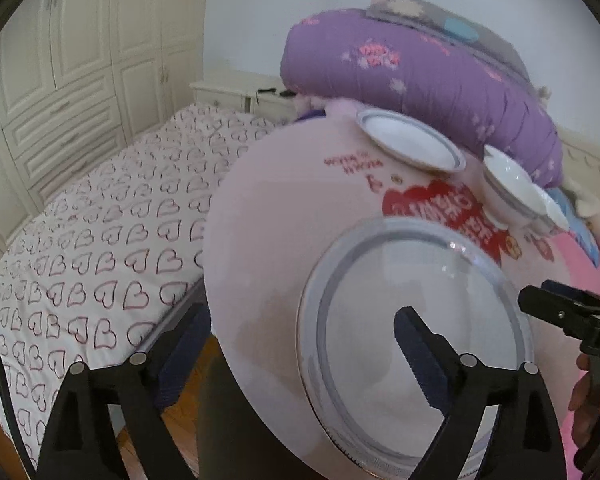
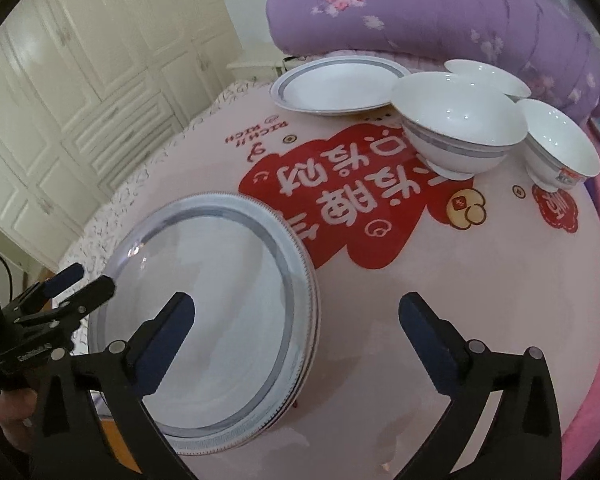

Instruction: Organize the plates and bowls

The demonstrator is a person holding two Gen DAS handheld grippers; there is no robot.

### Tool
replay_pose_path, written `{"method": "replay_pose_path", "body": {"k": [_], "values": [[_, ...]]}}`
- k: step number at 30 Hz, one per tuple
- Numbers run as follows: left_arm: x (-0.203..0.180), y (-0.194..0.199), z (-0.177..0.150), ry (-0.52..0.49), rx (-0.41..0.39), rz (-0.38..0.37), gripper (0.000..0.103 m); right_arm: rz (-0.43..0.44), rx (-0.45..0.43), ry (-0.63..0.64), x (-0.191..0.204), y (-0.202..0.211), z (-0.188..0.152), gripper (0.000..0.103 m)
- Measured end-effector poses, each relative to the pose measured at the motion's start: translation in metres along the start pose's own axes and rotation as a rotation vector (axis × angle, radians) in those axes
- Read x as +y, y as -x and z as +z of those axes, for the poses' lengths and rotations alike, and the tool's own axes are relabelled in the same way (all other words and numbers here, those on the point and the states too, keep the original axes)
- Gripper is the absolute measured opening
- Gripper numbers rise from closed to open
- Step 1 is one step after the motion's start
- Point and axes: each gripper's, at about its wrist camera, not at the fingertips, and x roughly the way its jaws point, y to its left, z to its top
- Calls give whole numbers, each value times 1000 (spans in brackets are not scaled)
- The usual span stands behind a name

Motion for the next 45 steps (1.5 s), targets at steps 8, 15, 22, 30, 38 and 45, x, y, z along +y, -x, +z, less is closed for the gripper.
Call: {"method": "replay_pose_path", "body": {"k": [8, 15, 22, 30, 38, 45], "values": [[0, 13, 20, 27, -20, 24, 102, 50, -15, -40, -10, 8, 16, 103], [5, 19, 64, 64, 0, -30, 102, 147, -33, -36, -14, 25, 45, 103], [18, 17, 127, 130, 28, -131, 102, 169, -102, -12, -29, 52, 111, 103], [12, -10, 203, 114, 43, -169, 102, 103, -105, -35, -67, 32, 198, 103], [-22, -101, 263, 82, 124, -167, 102, 61, -8, -66, -103, -28, 252, 103], [-38, -195, 301, 80, 263, -181, 99, 50, 102, -87, -125, -83, 280, 103]]}}
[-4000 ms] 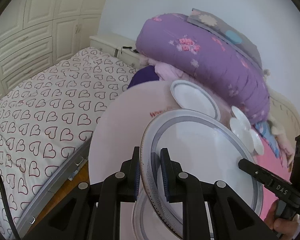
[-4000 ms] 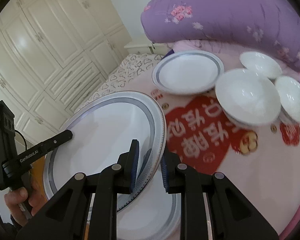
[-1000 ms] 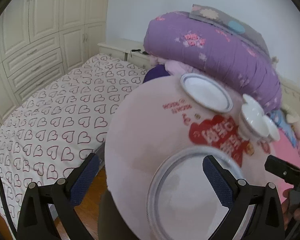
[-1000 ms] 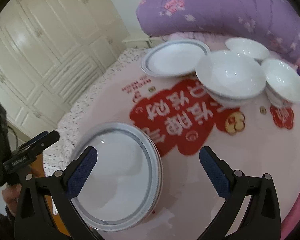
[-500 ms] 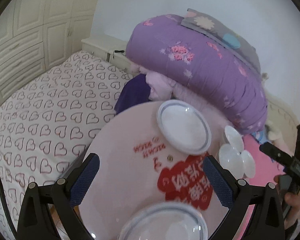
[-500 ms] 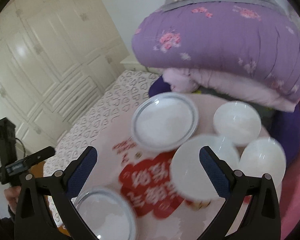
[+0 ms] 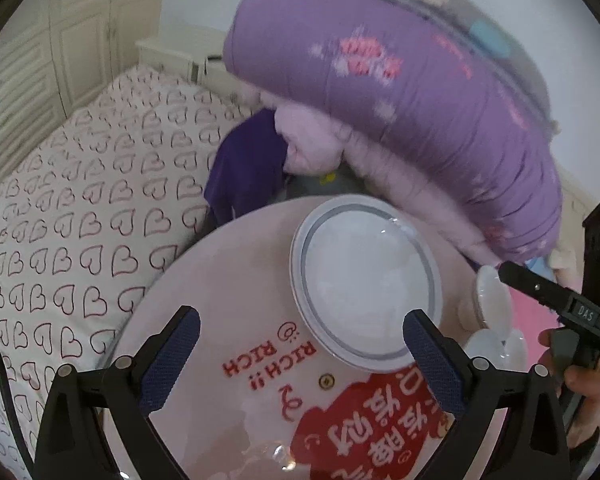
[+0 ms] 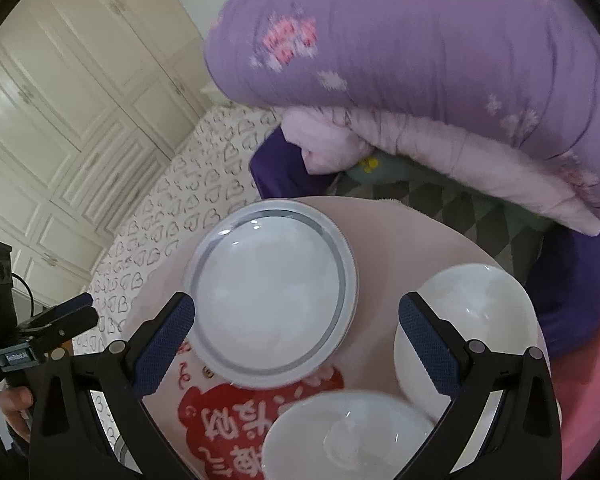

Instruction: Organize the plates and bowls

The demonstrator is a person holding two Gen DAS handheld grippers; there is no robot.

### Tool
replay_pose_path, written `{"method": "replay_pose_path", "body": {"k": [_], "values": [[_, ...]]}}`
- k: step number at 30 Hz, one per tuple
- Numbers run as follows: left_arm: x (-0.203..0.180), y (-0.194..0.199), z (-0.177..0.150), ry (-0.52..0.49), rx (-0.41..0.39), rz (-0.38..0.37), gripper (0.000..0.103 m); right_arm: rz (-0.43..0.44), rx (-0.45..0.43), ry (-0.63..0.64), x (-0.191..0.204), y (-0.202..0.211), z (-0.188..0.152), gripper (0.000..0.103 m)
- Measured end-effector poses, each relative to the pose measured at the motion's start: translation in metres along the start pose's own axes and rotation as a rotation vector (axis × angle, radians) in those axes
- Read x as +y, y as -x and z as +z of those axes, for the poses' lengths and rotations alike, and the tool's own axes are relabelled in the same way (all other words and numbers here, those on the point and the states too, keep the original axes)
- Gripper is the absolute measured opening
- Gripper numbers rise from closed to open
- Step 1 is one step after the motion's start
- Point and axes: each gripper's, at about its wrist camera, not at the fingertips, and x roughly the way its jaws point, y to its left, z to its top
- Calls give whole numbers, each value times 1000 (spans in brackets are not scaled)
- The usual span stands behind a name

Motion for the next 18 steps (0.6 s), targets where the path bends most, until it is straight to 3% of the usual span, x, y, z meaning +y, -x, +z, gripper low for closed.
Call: {"method": "replay_pose_path", "body": {"k": [8, 18], "values": [[1, -85, 40, 36, 98, -7, 93, -29, 98, -42, -22, -47, 13, 103], [11, -130, 46, 82, 146, -43, 83, -30, 134, -27, -22, -68, 21, 98]]}}
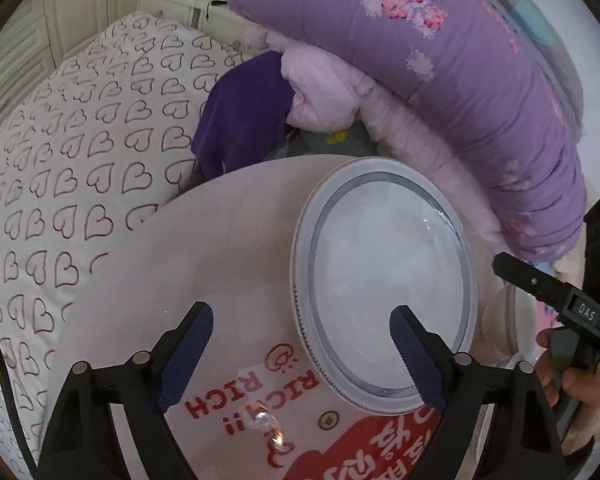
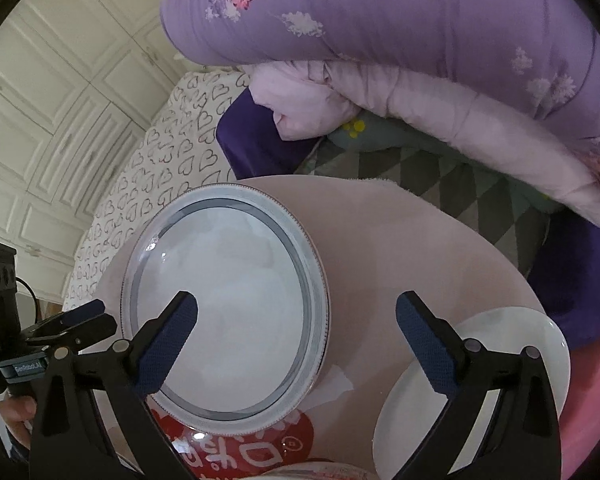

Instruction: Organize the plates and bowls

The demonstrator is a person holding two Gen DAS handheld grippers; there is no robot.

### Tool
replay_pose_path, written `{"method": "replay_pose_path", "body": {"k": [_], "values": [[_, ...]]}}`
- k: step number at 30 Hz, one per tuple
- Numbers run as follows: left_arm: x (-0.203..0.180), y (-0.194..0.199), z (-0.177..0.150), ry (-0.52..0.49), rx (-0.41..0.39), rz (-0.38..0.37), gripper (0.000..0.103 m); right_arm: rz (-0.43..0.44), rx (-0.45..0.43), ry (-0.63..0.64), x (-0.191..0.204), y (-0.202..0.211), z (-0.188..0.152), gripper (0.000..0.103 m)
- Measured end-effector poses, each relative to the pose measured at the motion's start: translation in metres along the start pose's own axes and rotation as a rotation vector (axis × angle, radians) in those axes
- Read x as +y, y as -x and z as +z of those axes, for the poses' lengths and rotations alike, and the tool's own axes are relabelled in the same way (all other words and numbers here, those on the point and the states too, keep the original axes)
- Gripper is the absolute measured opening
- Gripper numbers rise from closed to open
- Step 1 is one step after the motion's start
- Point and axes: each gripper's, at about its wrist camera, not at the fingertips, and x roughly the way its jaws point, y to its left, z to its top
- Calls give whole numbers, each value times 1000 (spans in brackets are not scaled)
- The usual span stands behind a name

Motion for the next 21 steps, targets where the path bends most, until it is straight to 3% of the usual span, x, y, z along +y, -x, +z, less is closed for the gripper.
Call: {"method": "replay_pose_path", "body": {"k": [10, 17, 19, 21], "values": [[15, -19, 1, 47, 70, -64, 56, -10, 95, 25, 6, -23, 9, 85], [20, -29, 4, 64, 72, -80, 45, -36, 135, 26, 12, -33, 12, 75], [21, -32, 5, 72, 78, -93, 24, -36, 147, 29, 14, -36, 12, 72], [22, -34, 5, 79, 87, -94, 20, -38, 168, 37, 16, -41, 11, 67]]}}
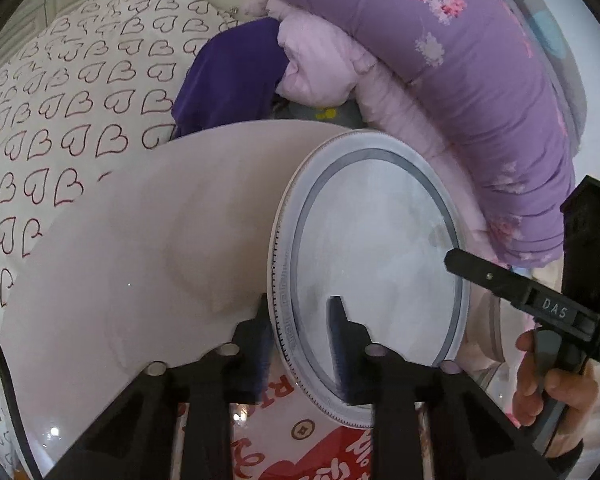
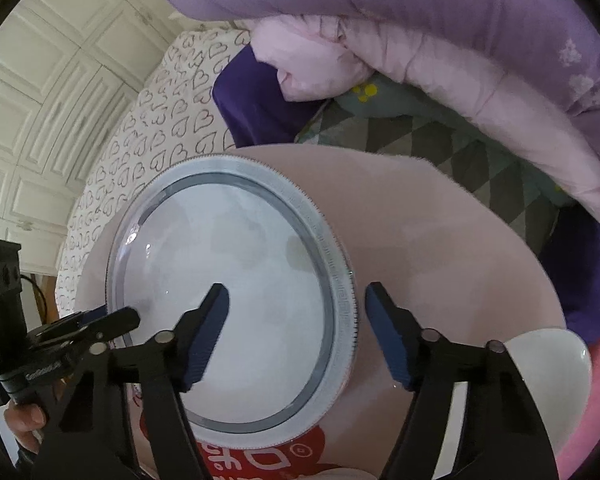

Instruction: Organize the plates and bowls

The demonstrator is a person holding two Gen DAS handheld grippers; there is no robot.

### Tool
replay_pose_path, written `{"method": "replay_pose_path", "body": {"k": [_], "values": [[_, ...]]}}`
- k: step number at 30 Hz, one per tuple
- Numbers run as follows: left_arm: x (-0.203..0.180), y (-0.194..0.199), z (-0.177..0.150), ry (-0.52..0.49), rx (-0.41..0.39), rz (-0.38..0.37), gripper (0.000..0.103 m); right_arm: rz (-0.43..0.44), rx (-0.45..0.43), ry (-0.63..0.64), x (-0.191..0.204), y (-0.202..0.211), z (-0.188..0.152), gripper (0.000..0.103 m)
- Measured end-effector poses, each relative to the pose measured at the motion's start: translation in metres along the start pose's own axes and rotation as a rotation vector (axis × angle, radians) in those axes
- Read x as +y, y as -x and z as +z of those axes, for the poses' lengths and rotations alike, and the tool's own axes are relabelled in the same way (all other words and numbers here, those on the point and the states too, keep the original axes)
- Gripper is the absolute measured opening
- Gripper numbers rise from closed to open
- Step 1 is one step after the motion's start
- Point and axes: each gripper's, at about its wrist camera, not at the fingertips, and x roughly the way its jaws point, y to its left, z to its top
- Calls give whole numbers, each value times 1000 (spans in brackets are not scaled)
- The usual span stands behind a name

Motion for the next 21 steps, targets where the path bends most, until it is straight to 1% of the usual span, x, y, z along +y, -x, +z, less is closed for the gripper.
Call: {"method": "replay_pose_path", "body": {"k": [1, 5, 7, 9, 11, 14, 17, 21], "values": [[0, -1, 0, 0, -5, 2, 20, -10, 4, 6, 1, -2, 0, 66], [0, -1, 0, 8, -11, 2, 18, -67, 27, 22, 4, -10, -5, 56], [1, -1, 0, 17, -16, 4, 15, -78, 24, 22, 2, -12, -6, 49], [3, 1, 0, 21, -26, 15, 15, -76, 20, 24, 1, -11, -9, 39], [5, 4, 1, 28, -37, 26, 15, -66, 23, 28, 0, -10, -12, 32], [4, 5, 0, 29, -37, 27, 15, -50, 17, 21, -2, -10, -11, 30], [2, 7, -3, 24, -48, 46, 15, -50, 10, 23, 0, -9, -14, 30], [3, 11, -5, 24, -66, 66, 16, -18, -3, 33, 4, -8, -20, 27]]}}
